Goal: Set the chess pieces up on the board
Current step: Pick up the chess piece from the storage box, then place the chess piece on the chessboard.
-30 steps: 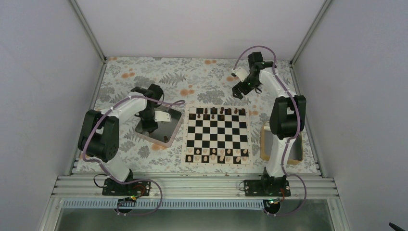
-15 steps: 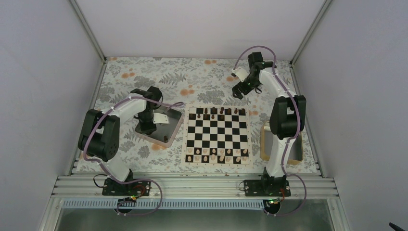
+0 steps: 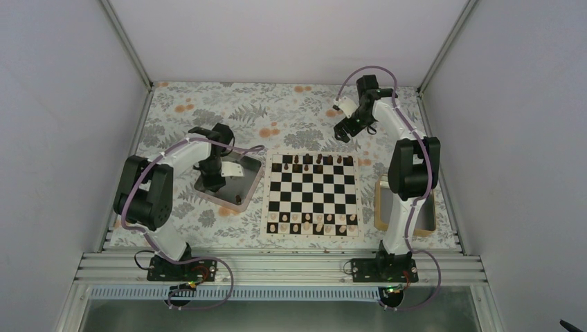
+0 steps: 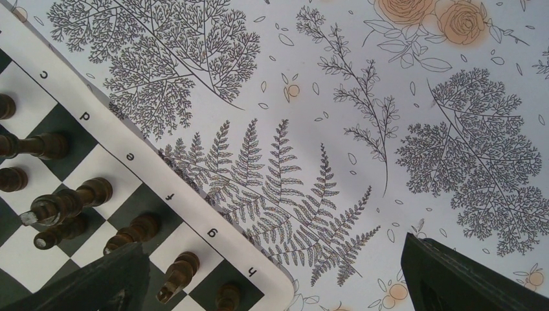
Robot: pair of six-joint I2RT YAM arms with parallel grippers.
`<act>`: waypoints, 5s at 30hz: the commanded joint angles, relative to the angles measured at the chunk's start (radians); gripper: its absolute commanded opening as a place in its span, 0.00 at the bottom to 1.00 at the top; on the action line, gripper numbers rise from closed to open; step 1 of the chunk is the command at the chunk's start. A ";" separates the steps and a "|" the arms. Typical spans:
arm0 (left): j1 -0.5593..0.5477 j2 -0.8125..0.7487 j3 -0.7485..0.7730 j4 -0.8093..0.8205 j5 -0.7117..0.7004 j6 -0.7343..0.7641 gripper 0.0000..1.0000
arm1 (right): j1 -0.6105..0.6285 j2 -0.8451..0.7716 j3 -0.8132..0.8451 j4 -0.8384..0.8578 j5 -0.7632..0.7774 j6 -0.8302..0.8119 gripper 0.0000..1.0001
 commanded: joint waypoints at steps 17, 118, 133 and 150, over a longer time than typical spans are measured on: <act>0.005 0.047 0.022 0.025 0.005 0.004 0.11 | 0.005 -0.002 -0.021 0.013 0.010 -0.001 1.00; -0.415 0.837 1.254 -0.291 -0.059 0.131 0.11 | -0.022 -0.011 -0.017 0.006 -0.010 -0.004 1.00; -0.414 0.846 1.263 -0.290 -0.056 0.138 0.14 | -0.023 -0.012 -0.018 0.005 -0.007 -0.007 1.00; -0.397 0.754 1.210 -0.292 -0.126 0.120 0.29 | -0.022 -0.019 -0.021 0.006 -0.011 -0.010 1.00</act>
